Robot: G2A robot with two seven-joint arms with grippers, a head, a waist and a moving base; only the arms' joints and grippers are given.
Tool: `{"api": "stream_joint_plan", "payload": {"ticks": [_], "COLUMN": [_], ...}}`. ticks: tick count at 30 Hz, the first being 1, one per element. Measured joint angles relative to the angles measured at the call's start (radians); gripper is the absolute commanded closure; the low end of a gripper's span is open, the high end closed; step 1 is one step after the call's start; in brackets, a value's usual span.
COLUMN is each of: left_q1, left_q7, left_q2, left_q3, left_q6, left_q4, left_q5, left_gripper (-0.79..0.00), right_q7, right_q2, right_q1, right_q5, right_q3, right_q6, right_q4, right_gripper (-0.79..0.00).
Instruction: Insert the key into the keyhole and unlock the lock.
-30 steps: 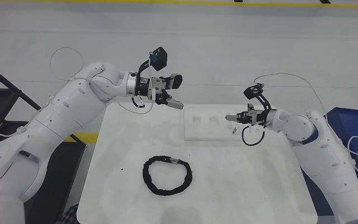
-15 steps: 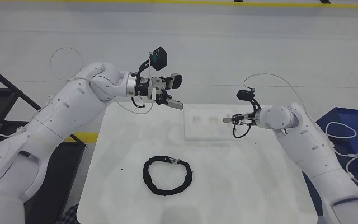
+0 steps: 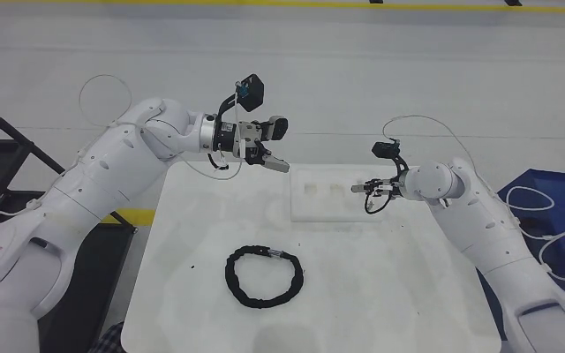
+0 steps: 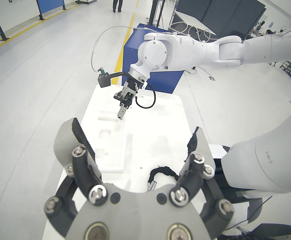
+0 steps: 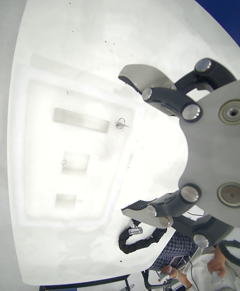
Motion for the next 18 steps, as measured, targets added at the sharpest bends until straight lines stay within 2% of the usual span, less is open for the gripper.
{"api": "stream_joint_plan", "payload": {"ticks": [11,18], "left_q1": [0.000,0.000], "left_q7": [0.000,0.000], "left_q2": [0.000,0.000], "left_q3": [0.000,0.000], "left_q6": [0.000,0.000], "left_q4": [0.000,0.000], "left_q5": [0.000,0.000], "left_gripper": [-0.785,-0.785], "right_q7": [0.004,0.052], "right_q2": [0.000,-0.023], "right_q1": [-0.017,0.013], "right_q5": [-0.022,-0.008], "right_q3": [-0.005,-0.044], "right_q6": [-0.024,-0.059], "right_q4": [-0.022,0.060], "right_gripper": [-0.785,-0.785]}}
